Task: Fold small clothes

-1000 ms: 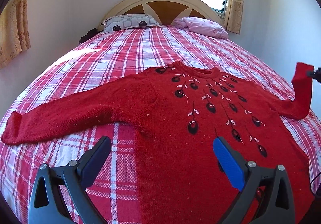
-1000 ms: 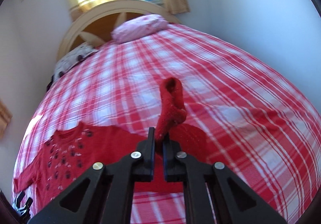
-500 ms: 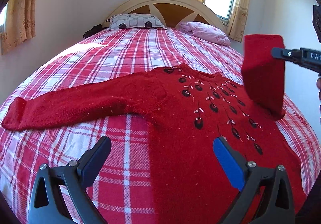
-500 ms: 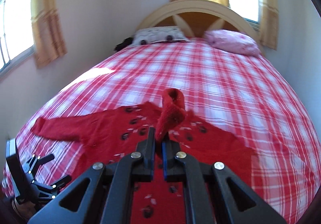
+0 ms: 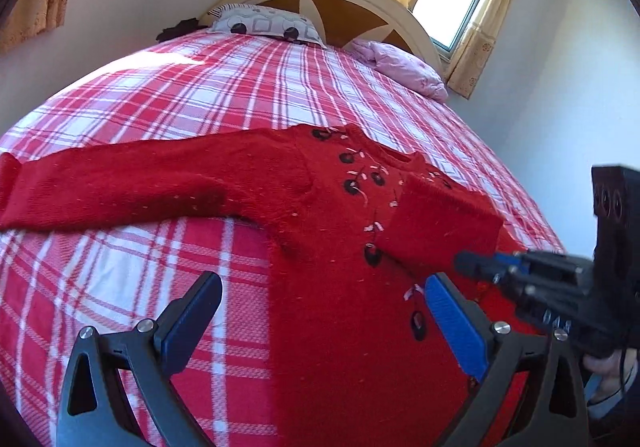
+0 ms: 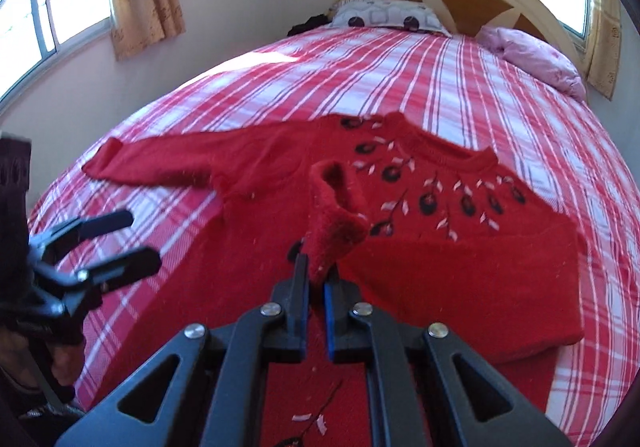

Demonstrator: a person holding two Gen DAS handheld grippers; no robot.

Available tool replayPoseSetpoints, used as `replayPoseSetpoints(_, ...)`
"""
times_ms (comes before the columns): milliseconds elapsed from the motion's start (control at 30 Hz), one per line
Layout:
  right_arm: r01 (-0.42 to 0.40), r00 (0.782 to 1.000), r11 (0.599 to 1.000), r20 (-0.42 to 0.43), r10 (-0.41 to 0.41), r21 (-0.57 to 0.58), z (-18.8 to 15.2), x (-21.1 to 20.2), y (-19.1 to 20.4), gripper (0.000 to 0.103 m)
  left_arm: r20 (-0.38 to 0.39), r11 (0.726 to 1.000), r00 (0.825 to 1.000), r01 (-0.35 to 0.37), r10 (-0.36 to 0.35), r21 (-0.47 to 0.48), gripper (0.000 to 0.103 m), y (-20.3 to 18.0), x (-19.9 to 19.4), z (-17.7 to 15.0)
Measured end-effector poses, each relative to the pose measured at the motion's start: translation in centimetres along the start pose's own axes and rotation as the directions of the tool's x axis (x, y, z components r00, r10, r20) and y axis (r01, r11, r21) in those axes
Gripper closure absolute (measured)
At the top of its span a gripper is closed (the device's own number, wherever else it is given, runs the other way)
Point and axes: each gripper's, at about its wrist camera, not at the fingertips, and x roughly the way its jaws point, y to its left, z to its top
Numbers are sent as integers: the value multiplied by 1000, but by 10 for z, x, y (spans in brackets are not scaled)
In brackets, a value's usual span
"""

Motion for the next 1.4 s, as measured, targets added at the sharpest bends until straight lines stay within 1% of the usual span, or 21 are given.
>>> replayPoseSetpoints(33, -29, 1000, 999, -11, 29, 17, -4, 0, -4, 82, -5, 1000, 1000, 12, -12, -4, 1, -2, 2, 1)
replayPoseSetpoints(67, -51, 999, 998, -17, 51, 34, -9, -2, -7, 62, -14, 1000, 999, 29, -30, -8, 1, -4, 6, 1)
replayPoseSetpoints(100, -65, 998, 996, -14, 66, 56, -12, -4, -12, 49, -23, 999, 999, 41, -41, -10, 1, -7, 9, 2)
replayPoseSetpoints(267, -51, 998, 991, -16, 54, 127, -34, -19, -40, 48, -53, 993, 992, 115, -115, -6, 1, -22, 20, 3)
replayPoseSetpoints(367, -35, 999, 987, -14, 37, 155, -44, -28, -53, 48, -74, 990, 988, 136, -134, 22, 1, -37, 24, 1)
replayPoseSetpoints(433, -29, 999, 985, -11, 31, 173, -51, -35, -60, 48, -77, 990, 991, 119, -113, 77, 1, -50, 26, -2)
replayPoseSetpoints(500, -27, 1000, 981, 2, 27, 193, -58, -43, -67, 48, -70, 980, 996, 68, -56, 187, 1, -70, 26, -7)
replayPoseSetpoints(567, -14, 1000, 976, 10, 12, 215, -66, -48, -74, 48, -48, 951, 999, 9, 6, 309, 1, -90, 28, -15)
replayPoseSetpoints(633, -6, 1000, 971, 16, 2, 240, -72, -52, -80, 48, -32, 906, 998, -38, 56, 421, 1, -111, 32, -23)
replayPoseSetpoints(767, -6, 1000, 959, 25, -1, 282, -81, -55, -88, 48, -21, 823, 988, -116, 153, 556, 1, -134, 55, -38)
replayPoseSetpoints(800, -7, 1000, 958, 27, -1, 288, -83, -57, -89, 48, -35, 814, 983, -131, 182, 566, 1, -134, 64, -41)
replayPoseSetpoints(833, -6, 1000, 956, 27, -2, 294, -85, -58, -89, 48, -61, 819, 977, -136, 204, 558, 3, -130, 73, -41)
replayPoseSetpoints(900, -2, 1000, 955, 30, -7, 298, -89, -60, -90, 48, -102, 847, 971, -136, 218, 513, 19, -118, 80, -38)
replayPoseSetpoints(967, 10, 999, 956, 31, -20, 292, -93, -62, -90, 48, -156, 900, 975, -80, 161, 427, 33, -102, 80, -32)
replayPoseSetpoints(1000, 15, 999, 957, 33, -25, 290, -95, -63, -91, 48, -160, 915, 977, -69, 144, 398, 38, -97, 77, -29)
replayPoseSetpoints(1033, 18, 999, 957, 34, -29, 290, -97, -64, -91, 48, -158, 920, 976, -81, 152, 383, 52, -91, 75, -27)
replayPoseSetpoints(1067, 21, 999, 957, 33, -32, 291, -99, -64, -93, 48, -156, 929, 976, -88, 153, 360, 55, -84, 71, -24)
replayPoseSetpoints(1133, 23, 999, 954, 28, -33, 300, -103, -63, -97, 48, -159, 962, 983, -42, 88, 268, 55, -67, 60, -15)
replayPoseSetpoints(1200, 26, 999, 950, 17, -33, 311, -104, -59, -100, 48, -163, 980, 985, -15, 48, 199, 55, -54, 55, -10)
replayPoseSetpoints(1300, 29, 999, 946, 10, -34, 323, -107, -56, -101, 48, -167, 982, 983, -50, 81, 183, 55, -42, 54, -9)
replayPoseSetpoints(1400, 34, 999, 948, 7, -38, 317, -109, -55, -99, 48, -212, 985, 976, -8, 44, 170, 55, -43, 64, -11)
